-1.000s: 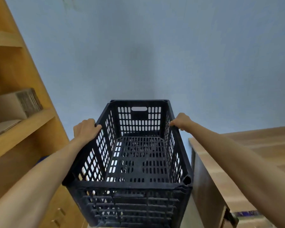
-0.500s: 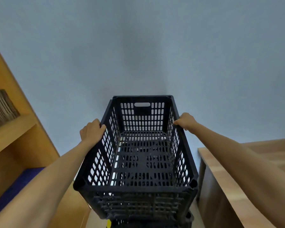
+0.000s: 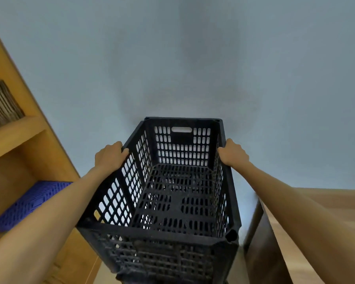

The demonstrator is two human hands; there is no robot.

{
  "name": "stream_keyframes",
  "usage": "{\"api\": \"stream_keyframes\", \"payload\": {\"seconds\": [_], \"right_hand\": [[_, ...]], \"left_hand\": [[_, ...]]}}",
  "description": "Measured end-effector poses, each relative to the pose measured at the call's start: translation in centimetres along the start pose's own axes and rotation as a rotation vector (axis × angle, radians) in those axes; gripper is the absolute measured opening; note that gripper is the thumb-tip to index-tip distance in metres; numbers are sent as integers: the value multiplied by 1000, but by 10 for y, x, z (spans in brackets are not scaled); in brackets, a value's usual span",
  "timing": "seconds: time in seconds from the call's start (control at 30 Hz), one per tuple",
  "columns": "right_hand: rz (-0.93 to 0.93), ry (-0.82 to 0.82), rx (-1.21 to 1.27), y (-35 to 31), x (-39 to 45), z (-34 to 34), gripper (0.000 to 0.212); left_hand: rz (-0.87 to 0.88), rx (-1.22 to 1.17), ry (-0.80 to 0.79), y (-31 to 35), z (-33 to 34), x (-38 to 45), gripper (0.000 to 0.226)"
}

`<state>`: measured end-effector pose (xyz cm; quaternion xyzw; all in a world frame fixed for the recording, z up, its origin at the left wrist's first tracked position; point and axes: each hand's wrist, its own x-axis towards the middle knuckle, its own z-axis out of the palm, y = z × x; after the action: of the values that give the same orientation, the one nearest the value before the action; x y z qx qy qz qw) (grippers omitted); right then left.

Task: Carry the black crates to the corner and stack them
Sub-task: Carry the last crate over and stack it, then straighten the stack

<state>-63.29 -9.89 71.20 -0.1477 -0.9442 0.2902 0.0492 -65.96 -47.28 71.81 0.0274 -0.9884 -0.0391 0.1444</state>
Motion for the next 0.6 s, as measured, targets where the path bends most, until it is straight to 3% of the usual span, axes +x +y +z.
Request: {"api": "stream_keyframes", "payload": {"seconds": [0.23, 0.33, 0.43, 0.6], "right_hand": [[19, -17, 62, 2, -5, -1, 43], [68, -17, 104, 1, -10, -1, 56], [76, -9, 188, -3, -18, -3, 62], [21, -35, 326, -5, -37, -1, 53]], "left_hand": [[18, 88, 9, 5, -1, -4, 35], [26, 112, 16, 6, -4, -6, 37], [27, 77, 9, 5, -5, -7, 38], [-4, -64, -72, 1, -4, -5, 41]]}}
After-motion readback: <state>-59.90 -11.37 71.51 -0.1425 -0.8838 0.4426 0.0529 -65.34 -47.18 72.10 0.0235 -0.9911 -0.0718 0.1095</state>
